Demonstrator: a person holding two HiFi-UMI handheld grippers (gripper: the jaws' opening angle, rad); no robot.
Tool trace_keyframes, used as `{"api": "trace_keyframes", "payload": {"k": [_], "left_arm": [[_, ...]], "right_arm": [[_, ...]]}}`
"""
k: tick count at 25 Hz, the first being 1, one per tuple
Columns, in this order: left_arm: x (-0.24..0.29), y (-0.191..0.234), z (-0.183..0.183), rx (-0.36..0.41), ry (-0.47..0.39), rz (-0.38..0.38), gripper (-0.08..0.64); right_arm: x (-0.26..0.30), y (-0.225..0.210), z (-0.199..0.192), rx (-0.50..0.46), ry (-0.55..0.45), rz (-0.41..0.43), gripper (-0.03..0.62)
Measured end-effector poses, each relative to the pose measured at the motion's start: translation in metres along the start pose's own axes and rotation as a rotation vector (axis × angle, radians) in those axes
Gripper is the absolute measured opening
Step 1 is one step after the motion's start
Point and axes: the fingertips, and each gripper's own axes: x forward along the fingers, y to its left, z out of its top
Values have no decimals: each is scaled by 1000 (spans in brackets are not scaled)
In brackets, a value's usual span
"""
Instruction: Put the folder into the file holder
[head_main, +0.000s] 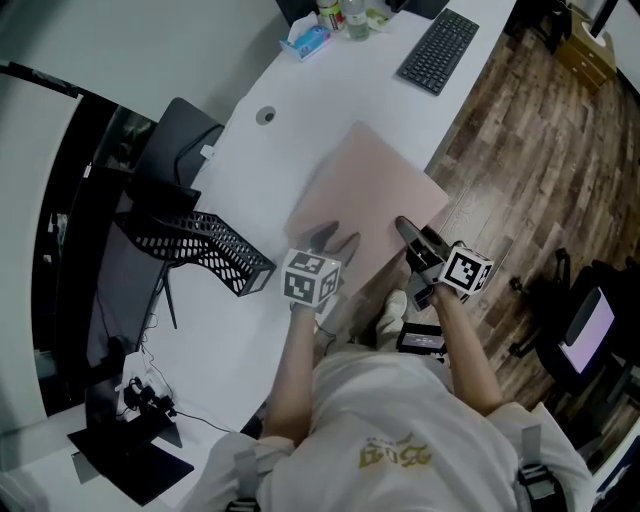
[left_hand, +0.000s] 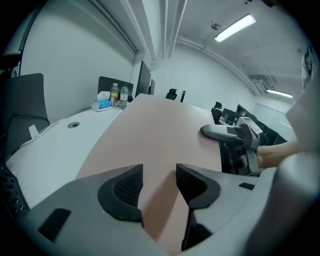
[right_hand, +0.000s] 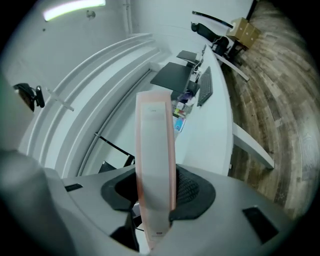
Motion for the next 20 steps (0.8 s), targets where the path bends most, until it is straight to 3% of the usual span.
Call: {"api": "trace_keyframes", "payload": {"k": [7, 12, 20], "left_arm": [[-20, -7, 18, -47, -106, -20, 213], [-44, -9, 28, -156, -226, -62, 267], [-84, -5, 38, -121, -282, -62, 250]], "right_arm": [[0, 40, 11, -150, 27, 57, 173], [-1, 72, 6, -222, 31, 91, 175], [0, 127, -11, -329, 12, 114, 178]]}}
